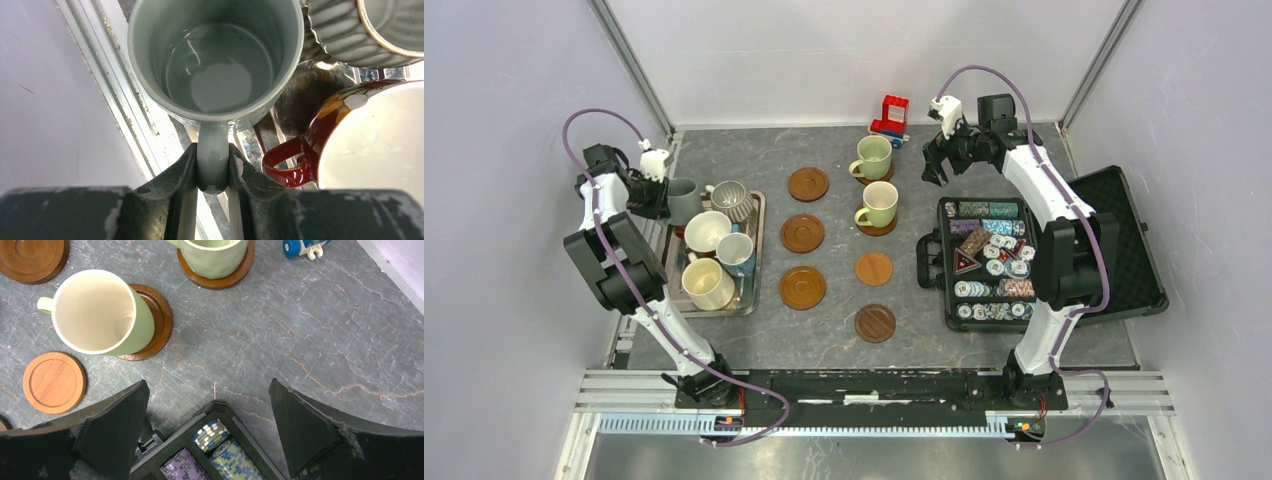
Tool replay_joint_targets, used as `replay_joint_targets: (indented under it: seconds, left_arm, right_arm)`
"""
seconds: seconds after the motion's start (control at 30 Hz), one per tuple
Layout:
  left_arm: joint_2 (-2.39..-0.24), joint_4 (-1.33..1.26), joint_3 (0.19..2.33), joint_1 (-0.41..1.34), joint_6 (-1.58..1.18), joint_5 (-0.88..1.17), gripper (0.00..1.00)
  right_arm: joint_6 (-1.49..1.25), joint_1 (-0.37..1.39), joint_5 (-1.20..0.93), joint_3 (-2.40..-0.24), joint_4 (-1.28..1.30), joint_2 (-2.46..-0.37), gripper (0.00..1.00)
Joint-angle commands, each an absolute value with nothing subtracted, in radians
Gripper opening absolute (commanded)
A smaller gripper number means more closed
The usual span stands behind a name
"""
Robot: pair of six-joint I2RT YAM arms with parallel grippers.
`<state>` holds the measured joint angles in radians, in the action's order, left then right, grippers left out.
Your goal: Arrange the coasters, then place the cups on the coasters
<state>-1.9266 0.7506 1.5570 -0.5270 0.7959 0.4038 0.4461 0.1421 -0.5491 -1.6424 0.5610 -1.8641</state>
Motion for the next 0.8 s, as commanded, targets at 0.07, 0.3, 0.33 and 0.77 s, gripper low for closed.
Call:
replay_joint_targets:
  seconds: [0.07,0.3,0.33,0.77]
  left_arm:
    - [-1.865,0.721,1.615,-0.535,0.765,0.481,0.02]
    - [-1.867,0.771,1.541,-0.536,0.833,0.364,0.03]
    - [-1.866,0.769,1.526,-0.538,0.838,0.350,0.05]
    - [-1.823,0.431,1.284,-0.557,0.754,0.436,0.40]
  right_arm:
    - [0.437,0.144,-0.569,-1.628,0.535,-1.833,0.98]
    - [0.448,0.142,-0.567,-1.624,0.535,-1.829,0.98]
    - [0.448,0.142,-0.567,-1.623,0.535,-1.829,0.98]
    - [0.458,0.143,-0.559,-1.621,0.550,-1.830,0.98]
